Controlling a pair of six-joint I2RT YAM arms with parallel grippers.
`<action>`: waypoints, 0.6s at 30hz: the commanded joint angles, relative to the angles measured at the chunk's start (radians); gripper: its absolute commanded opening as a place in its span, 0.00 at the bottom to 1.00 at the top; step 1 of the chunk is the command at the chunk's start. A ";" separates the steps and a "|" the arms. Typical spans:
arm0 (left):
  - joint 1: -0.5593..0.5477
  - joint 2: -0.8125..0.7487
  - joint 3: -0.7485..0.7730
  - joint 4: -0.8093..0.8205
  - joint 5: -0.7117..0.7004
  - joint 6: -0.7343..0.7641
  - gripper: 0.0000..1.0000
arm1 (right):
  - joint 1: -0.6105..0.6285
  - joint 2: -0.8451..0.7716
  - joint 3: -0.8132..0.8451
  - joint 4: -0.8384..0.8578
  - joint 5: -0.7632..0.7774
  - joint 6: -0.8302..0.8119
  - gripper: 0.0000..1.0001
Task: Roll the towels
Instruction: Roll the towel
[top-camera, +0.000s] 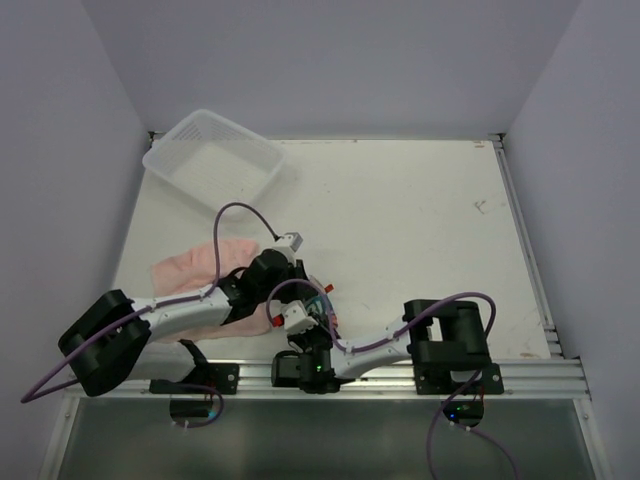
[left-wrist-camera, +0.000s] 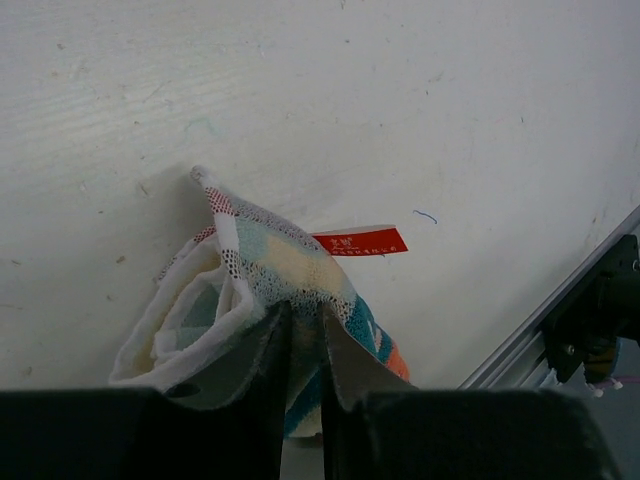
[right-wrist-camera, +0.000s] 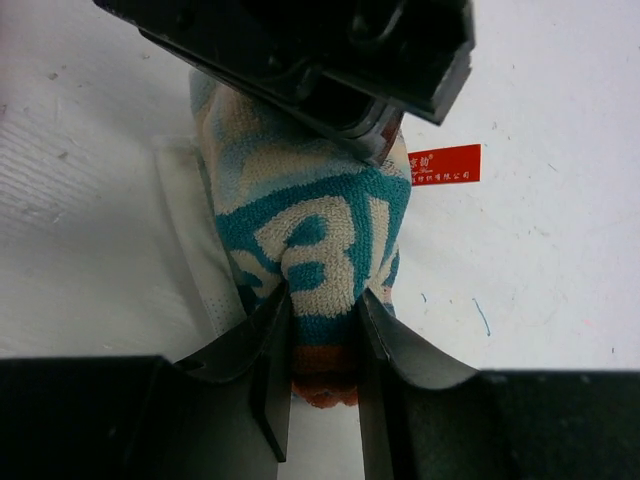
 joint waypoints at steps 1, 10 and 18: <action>-0.008 0.016 -0.045 0.044 -0.032 -0.021 0.20 | -0.003 -0.027 -0.027 0.011 -0.093 0.038 0.29; -0.010 0.053 -0.123 0.093 -0.036 -0.045 0.18 | -0.053 -0.201 -0.077 0.094 -0.211 0.015 0.59; -0.010 0.054 -0.141 0.104 -0.038 -0.050 0.17 | -0.130 -0.379 -0.138 0.146 -0.384 -0.004 0.71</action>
